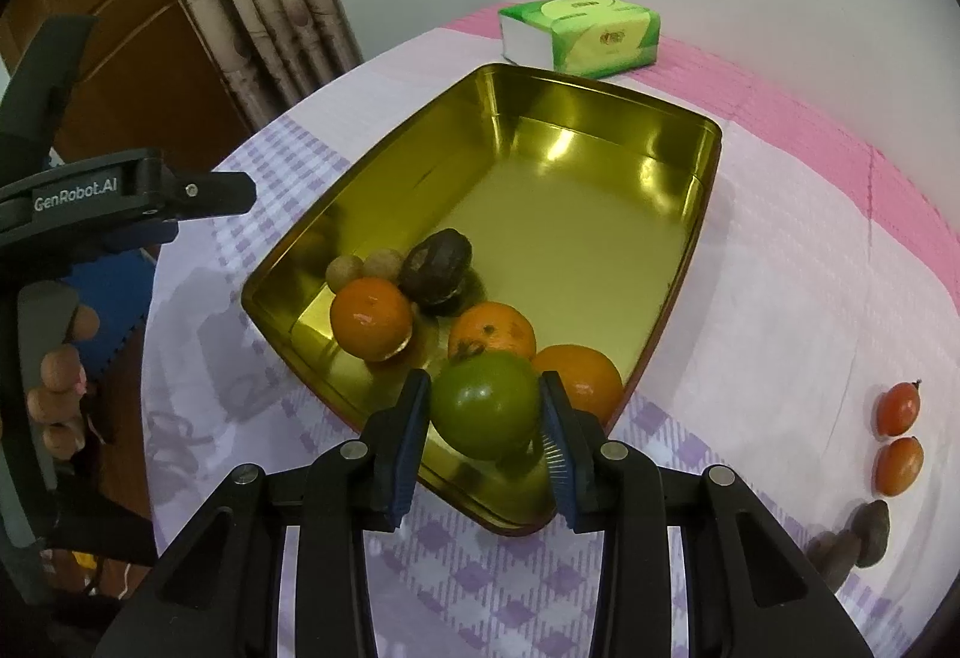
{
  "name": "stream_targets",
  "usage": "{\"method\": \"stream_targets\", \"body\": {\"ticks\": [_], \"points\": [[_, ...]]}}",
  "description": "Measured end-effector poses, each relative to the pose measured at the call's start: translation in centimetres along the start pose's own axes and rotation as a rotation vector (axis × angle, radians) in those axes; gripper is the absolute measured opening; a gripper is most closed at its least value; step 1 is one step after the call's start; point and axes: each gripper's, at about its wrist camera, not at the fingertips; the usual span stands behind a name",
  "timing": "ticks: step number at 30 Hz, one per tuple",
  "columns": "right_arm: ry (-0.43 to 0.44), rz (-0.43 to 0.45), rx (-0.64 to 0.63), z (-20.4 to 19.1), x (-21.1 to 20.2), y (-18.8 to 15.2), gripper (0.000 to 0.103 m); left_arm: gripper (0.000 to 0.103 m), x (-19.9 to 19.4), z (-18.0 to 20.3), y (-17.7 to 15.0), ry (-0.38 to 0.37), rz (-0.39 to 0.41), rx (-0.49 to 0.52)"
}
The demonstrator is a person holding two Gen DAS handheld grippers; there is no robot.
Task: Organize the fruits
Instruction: 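Carry the green tomato into the tin tray and open the right gripper, then move the left gripper to a dark avocado on the cloth and close on it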
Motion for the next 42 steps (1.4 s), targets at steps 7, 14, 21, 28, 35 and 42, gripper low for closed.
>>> {"method": "stream_targets", "body": {"ticks": [7, 14, 21, 28, 35, 42], "points": [[0.006, 0.011, 0.004, 0.1, -0.3, 0.0, 0.037, 0.099, 0.1, 0.3, 0.0, 0.0, -0.002, 0.011], [0.041, 0.058, 0.028, 0.5, -2.4, 0.0, 0.038, 0.099, 0.2, 0.3, 0.0, 0.005, -0.004, 0.011], [-0.011, 0.162, 0.102, 4.3, -6.2, -0.7, 0.048, 0.099, -0.2, 0.9, -0.1, 0.014, 0.015, 0.043], [-0.194, 0.228, 0.253, 13.2, -9.1, -3.3, 0.064, 0.099, -1.4, 3.6, -0.5, -0.001, 0.064, 0.165], [-0.377, 0.22, 0.454, 23.2, -10.1, -8.1, 0.071, 0.099, -3.0, 8.7, -1.8, -0.061, 0.112, 0.365], [-0.458, 0.192, 0.49, 27.8, -9.3, -10.0, 0.08, 0.099, -3.5, 15.2, -4.2, -0.16, 0.105, 0.533]]}}
Point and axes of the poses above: each gripper's, at about its wrist camera, not at the fingertips, and x roughly the way its jaws point, z to its right, y to its top, and after that the axes turned 10 degrees about x, right-handed
